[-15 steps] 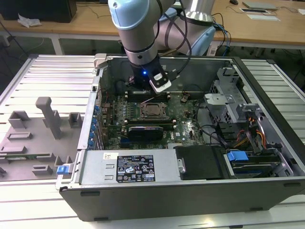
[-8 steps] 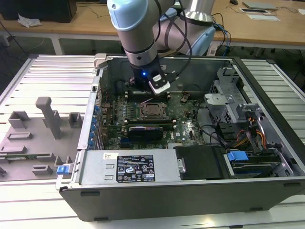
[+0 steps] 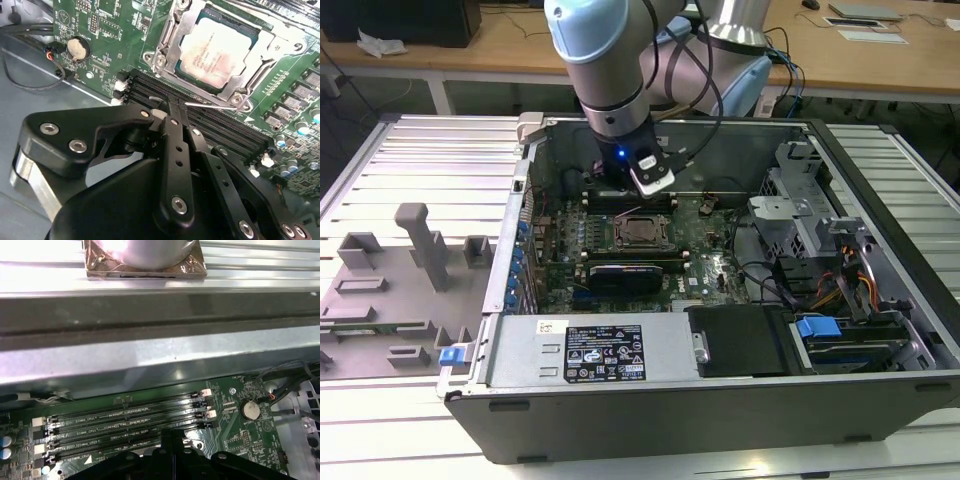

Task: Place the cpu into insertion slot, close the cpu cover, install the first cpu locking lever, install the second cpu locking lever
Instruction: 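Install the first cpu locking lever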

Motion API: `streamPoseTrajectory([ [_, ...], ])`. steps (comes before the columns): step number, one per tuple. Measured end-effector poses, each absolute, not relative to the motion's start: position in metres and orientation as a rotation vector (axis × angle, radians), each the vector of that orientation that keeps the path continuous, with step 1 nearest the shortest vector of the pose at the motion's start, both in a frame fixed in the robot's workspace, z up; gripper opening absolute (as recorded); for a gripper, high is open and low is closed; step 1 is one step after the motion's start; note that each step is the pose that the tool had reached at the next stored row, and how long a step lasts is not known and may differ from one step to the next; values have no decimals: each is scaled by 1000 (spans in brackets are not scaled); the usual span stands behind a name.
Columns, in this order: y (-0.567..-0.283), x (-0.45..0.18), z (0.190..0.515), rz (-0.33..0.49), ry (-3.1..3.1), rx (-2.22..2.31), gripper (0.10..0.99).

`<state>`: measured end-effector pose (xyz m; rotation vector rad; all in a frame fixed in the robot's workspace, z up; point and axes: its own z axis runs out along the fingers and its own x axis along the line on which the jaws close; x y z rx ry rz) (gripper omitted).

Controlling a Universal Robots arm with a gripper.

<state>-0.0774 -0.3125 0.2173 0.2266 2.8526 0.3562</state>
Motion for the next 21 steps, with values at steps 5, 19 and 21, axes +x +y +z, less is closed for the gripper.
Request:
streamPoseTrajectory([
  [5,-310,-77,216,343,2848,260,106],
  [19,-303,-77,211,296,2829,373,106],
  [21,-303,-77,210,290,2826,388,106],
])
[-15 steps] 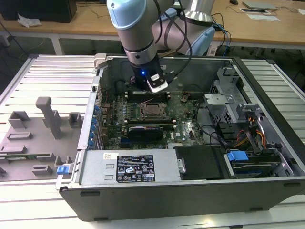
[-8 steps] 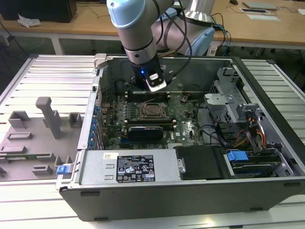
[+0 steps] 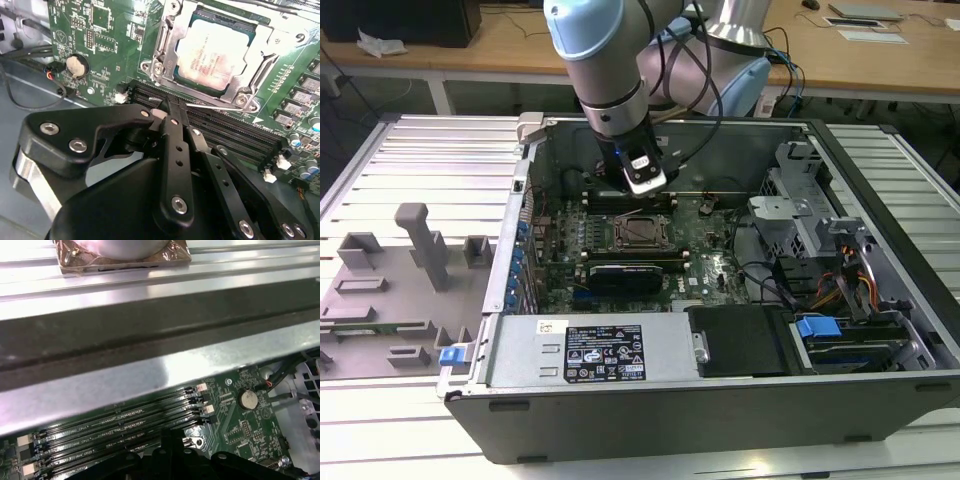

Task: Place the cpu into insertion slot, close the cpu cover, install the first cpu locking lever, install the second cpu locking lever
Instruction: 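Install the first cpu locking lever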

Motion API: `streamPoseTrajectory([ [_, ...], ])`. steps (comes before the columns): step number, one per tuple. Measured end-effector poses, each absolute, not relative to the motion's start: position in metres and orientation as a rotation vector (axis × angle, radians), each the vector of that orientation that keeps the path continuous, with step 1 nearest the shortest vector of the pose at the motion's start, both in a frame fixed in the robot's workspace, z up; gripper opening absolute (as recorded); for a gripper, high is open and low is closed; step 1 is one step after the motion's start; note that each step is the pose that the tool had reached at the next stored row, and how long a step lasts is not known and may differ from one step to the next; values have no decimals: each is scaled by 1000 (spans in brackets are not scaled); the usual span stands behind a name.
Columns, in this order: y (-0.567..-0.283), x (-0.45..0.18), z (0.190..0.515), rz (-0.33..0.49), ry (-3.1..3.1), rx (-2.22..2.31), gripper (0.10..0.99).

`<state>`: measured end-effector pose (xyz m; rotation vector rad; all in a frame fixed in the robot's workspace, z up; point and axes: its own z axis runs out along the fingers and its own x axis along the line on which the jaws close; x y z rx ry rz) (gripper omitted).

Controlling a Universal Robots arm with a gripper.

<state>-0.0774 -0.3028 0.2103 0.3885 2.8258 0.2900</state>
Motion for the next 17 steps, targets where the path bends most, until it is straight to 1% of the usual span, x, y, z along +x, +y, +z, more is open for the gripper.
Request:
streamPoseTrajectory([
  [17,-295,-77,209,267,2811,459,106],
])
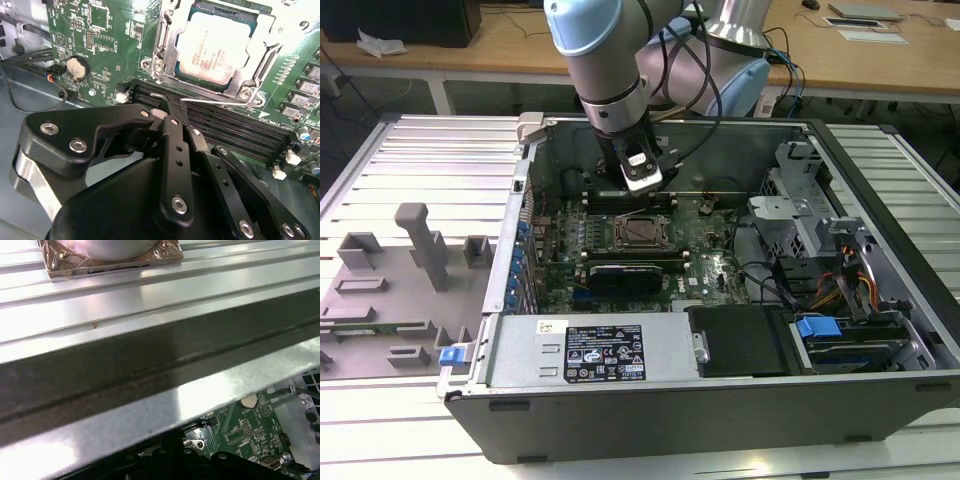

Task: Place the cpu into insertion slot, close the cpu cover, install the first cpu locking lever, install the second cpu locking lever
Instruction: 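Install the first cpu locking lever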

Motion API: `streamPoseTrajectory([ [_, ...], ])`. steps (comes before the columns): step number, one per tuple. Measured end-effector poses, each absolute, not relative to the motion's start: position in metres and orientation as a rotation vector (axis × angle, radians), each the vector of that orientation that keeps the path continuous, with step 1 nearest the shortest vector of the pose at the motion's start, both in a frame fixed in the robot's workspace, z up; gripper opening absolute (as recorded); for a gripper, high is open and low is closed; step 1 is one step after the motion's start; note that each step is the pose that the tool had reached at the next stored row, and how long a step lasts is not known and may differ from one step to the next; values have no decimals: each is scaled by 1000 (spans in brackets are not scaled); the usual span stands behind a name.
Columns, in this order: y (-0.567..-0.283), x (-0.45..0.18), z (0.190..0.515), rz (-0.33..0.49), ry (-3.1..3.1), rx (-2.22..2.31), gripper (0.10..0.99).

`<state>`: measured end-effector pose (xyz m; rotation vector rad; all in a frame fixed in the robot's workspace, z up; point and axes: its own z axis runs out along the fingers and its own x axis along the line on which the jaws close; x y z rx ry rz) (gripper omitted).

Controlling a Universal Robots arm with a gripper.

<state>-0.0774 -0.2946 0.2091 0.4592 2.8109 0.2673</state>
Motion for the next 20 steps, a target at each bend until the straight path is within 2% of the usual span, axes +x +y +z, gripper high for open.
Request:
streamPoseTrajectory([
  [20,-294,-77,199,249,2784,574,106],
])
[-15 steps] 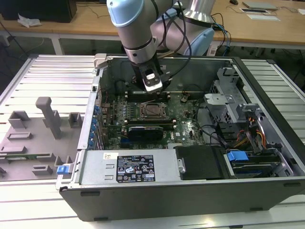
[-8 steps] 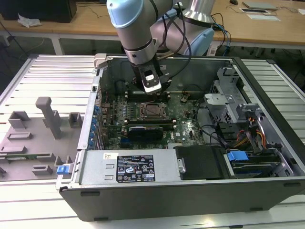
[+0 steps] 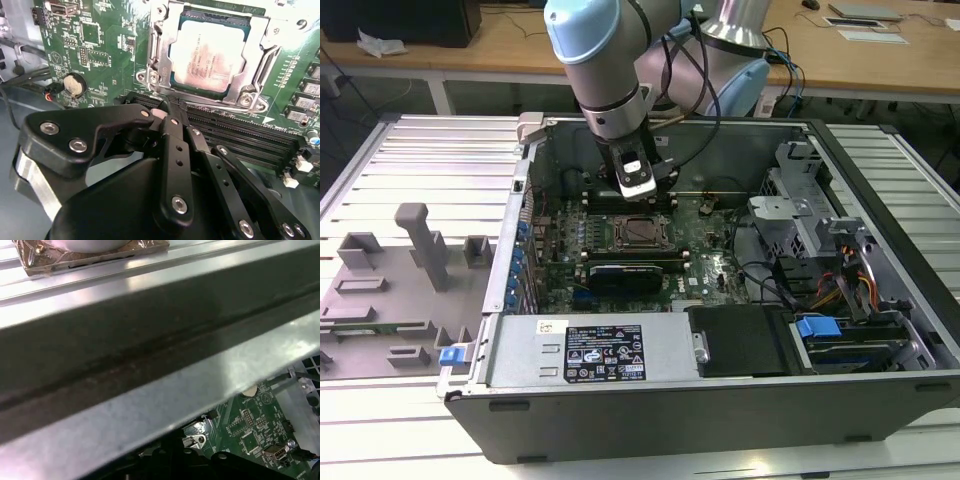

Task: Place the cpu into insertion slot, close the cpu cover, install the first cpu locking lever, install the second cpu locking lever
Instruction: 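Install the first cpu locking lever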

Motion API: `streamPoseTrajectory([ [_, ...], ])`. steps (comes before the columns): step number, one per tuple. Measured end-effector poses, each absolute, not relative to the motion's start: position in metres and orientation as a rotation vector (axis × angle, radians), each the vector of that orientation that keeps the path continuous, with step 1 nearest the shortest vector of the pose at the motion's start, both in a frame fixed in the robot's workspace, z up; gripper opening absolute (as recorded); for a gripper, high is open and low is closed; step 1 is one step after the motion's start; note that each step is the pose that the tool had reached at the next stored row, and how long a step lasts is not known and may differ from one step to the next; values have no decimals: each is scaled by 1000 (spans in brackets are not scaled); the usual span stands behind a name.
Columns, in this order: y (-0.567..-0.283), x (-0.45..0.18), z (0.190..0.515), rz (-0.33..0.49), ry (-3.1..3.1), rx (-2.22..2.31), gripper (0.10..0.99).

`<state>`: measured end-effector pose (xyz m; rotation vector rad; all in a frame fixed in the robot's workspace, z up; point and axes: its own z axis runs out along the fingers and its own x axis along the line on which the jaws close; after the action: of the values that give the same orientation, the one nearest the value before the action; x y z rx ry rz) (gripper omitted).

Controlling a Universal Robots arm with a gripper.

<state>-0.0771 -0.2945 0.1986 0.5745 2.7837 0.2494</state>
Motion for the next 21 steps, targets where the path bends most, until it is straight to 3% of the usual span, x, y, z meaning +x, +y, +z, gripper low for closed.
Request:
streamPoseTrajectory([
  [21,-299,-77,195,264,2777,595,106],
])
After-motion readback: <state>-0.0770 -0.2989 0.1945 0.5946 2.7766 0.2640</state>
